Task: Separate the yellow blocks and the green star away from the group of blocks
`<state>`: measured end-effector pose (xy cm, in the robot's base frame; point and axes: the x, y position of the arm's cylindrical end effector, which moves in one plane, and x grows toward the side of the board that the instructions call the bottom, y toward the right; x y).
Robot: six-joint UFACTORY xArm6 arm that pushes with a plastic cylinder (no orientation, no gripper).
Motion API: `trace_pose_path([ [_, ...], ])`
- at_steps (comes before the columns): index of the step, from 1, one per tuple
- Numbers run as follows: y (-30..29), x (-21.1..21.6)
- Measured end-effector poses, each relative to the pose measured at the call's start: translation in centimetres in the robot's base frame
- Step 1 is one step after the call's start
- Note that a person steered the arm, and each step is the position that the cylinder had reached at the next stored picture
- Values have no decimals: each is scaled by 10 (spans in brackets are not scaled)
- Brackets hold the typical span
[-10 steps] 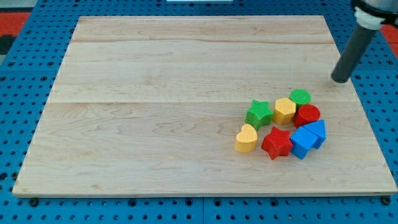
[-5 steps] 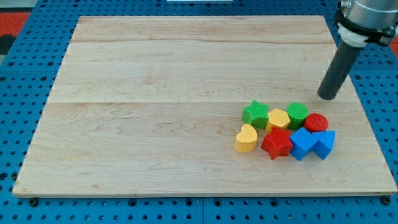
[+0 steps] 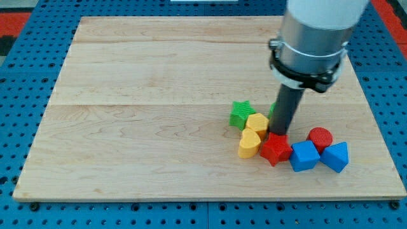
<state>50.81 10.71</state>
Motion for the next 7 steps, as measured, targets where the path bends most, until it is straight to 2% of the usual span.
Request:
trace_pose_path([
  [2,-62,-27],
  [3,-86,-1],
  [4,-79,61],
  [5,-35,60],
  [6,-23,38],
  [7,-60,5],
])
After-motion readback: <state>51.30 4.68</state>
